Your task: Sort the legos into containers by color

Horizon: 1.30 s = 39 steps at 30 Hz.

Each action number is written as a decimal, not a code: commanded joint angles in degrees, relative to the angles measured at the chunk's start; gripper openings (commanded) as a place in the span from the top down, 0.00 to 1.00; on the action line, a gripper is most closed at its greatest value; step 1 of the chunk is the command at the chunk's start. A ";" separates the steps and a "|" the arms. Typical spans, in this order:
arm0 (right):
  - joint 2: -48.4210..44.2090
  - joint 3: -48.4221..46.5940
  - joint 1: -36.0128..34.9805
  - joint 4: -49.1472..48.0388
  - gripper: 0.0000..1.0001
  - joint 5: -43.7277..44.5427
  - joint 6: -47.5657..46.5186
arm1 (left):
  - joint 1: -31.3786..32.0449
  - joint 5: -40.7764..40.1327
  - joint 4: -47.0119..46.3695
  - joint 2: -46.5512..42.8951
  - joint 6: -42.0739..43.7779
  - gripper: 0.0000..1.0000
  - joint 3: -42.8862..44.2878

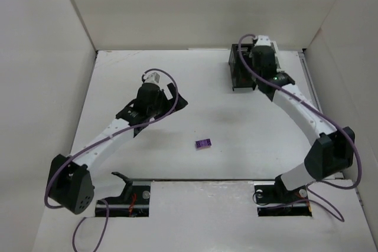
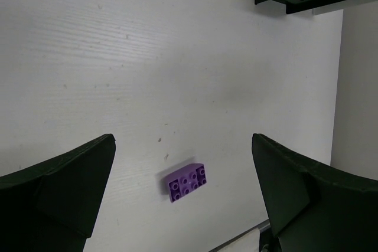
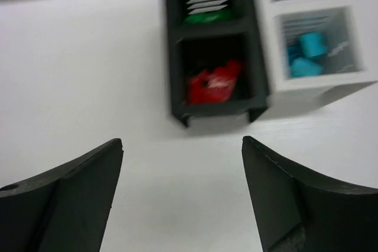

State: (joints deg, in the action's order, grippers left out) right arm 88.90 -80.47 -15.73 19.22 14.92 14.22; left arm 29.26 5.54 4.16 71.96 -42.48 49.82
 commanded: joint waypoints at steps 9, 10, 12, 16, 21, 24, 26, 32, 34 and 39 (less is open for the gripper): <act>-11.91 23.68 -29.61 -4.45 0.00 -4.44 -2.08 | 0.19 -5.63 10.77 -21.76 -2.26 0.00 -10.35; -11.91 25.08 -32.67 -4.46 0.00 -5.85 -2.87 | 0.19 -5.63 11.30 -22.91 -2.26 0.00 -10.88; -11.91 25.97 -35.67 -4.45 0.00 -8.66 -6.65 | 0.19 -5.10 12.35 -26.07 -2.87 0.00 -11.67; -9.81 27.47 -39.03 -4.55 0.00 -10.52 -10.78 | 0.72 -4.05 13.85 -31.08 -4.10 0.00 -14.48; -6.12 26.33 -39.56 -3.14 0.00 -8.33 -17.20 | 0.72 -2.91 14.91 -37.58 -5.94 0.00 -17.03; -4.45 25.80 -40.17 -1.91 0.00 -7.53 -20.54 | 0.72 -2.38 15.60 -38.83 -5.95 0.00 -17.57; -2.95 25.80 -40.17 -1.91 0.00 -6.31 -21.86 | 0.72 -3.07 16.31 -39.44 -6.48 0.00 -17.57; 0.82 24.66 -42.37 -3.40 0.00 -3.05 -26.34 | 0.72 -3.61 16.31 -38.31 -6.48 0.00 -17.57; 1.62 24.05 -42.37 -2.88 0.00 -3.48 -27.05 | 0.72 -3.61 16.31 -37.52 -5.95 0.00 -16.95; 4.07 24.04 -42.90 -3.58 0.00 -6.39 -29.69 | 0.72 -4.22 15.27 -35.85 -5.95 0.00 -16.95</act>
State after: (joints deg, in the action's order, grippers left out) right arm 91.61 -54.04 -57.89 18.28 9.63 -13.04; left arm 29.67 2.13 20.88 35.70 -48.56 32.58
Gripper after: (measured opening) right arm 0.994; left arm 0.997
